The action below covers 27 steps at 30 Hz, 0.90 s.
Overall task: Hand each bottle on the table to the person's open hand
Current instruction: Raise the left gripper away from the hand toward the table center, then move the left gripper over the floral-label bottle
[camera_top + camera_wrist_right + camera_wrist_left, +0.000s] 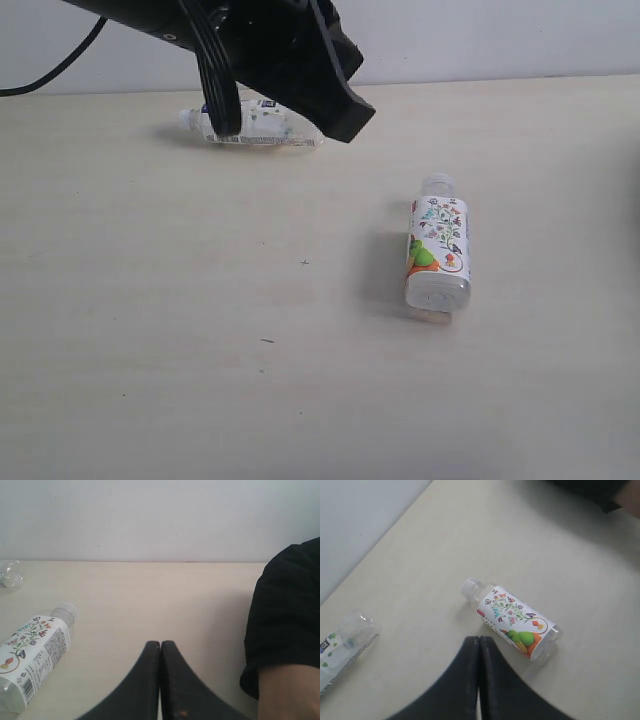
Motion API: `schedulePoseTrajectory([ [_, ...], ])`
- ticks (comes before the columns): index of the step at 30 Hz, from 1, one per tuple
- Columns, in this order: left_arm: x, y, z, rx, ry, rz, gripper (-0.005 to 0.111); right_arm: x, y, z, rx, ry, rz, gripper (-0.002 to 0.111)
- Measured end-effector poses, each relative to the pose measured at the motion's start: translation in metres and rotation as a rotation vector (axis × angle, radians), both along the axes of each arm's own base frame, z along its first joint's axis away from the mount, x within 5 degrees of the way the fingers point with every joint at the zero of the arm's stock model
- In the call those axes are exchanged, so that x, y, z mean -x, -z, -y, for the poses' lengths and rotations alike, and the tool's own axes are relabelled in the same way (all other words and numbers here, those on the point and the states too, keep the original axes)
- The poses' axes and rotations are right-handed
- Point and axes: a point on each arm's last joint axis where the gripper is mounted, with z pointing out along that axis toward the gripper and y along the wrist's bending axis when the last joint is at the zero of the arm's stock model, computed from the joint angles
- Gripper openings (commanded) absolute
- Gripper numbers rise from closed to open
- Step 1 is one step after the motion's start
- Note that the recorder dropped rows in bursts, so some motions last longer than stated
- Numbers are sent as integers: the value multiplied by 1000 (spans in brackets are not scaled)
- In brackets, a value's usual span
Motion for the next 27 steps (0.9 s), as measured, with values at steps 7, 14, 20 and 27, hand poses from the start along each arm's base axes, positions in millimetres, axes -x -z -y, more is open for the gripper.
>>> schedulePoseTrajectory([
  [7, 0, 0, 0, 0, 0, 0, 0, 0, 0, 0, 0, 0, 0, 0],
  [14, 0, 0, 1, 15, -2, -10, 0, 0, 0, 0, 0, 0, 0, 0],
  [20, 4, -2, 5, 105, -25, -91, 0, 0, 0, 0, 0, 0, 0, 0],
  [27, 6, 0, 5, 123, -32, -138, 0, 0, 0, 0, 0, 0, 0, 0],
])
